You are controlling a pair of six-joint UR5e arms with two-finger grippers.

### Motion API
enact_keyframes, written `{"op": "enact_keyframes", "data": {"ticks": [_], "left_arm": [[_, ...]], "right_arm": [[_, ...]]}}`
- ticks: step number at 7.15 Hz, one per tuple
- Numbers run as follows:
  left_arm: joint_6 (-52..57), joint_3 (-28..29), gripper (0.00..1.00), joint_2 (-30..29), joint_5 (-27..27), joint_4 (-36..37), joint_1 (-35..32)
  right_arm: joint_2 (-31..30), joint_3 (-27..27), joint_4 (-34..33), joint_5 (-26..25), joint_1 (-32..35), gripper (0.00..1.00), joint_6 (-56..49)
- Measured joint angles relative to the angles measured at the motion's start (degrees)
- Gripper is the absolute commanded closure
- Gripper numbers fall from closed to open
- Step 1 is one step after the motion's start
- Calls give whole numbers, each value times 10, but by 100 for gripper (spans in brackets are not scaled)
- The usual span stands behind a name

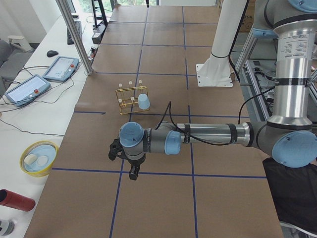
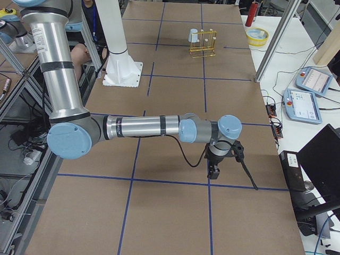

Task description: Hang cup on cup holder

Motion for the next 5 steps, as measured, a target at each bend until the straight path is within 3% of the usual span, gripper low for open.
{"op": "enact_keyframes", "data": {"ticks": [5], "left_arm": [[0, -13, 0, -2, 0, -2, 0]], "right_arm": [[0, 0, 0, 0, 0, 0, 0]]}}
